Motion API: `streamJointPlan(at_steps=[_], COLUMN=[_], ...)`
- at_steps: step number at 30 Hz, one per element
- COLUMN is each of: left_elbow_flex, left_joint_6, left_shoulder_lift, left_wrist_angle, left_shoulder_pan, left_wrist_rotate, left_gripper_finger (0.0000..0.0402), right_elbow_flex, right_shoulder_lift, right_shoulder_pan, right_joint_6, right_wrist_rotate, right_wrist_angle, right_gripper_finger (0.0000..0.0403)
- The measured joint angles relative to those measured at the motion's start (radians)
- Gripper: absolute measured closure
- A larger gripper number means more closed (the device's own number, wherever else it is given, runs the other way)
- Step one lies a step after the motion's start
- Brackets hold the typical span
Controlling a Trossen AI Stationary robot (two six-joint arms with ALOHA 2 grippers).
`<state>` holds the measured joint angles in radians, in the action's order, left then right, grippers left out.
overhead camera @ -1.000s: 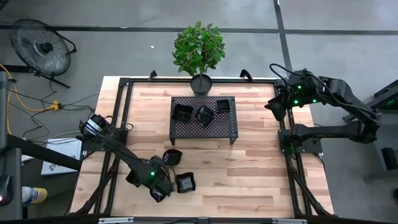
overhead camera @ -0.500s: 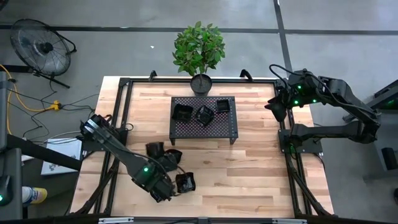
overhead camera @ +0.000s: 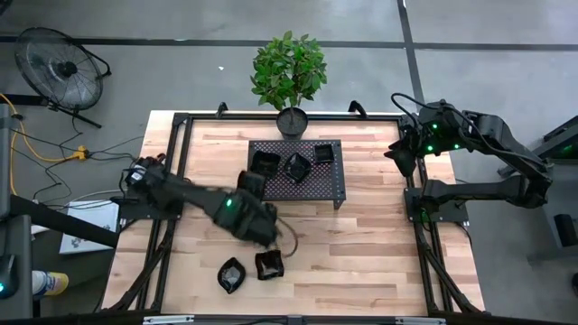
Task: Pick & Place Mini shaped plates
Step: Stack the black distorted square plate on top of the other black distorted square plates on the shelf
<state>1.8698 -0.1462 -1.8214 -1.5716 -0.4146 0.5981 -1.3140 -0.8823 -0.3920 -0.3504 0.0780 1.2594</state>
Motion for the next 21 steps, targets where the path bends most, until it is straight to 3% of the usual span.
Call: streamJointPlan(at_steps=[5, 12, 21], left_elbow_flex=[0.082, 0.127, 0.096], left_joint_6=[0.184, 0.316, 0.48], left_shoulder_lift=[0.0, 0.0, 0.0], left_wrist_angle=[0.001, 0.01, 0.147], left_shoulder_pan=[0.12, 0.279, 0.413], left_wrist_rotate=[-0.03, -0.061, -0.238], left_gripper_finger=[0.0402, 0.0401, 0.0401], right_elbow_flex=[0.0, 0.0, 0.0], right_shoulder_lift=[0.0, 0.0, 0.0], right_shoulder_pan=[0.0, 0.0, 0.0], right_joint_6=[-0.033, -0.049, -0.088], right_wrist_rotate=[0.0, -0.006, -0.069], right_wrist_angle=[0.0, 0.0, 0.0], right_gripper_finger=[0.0249, 0.0249, 0.0249])
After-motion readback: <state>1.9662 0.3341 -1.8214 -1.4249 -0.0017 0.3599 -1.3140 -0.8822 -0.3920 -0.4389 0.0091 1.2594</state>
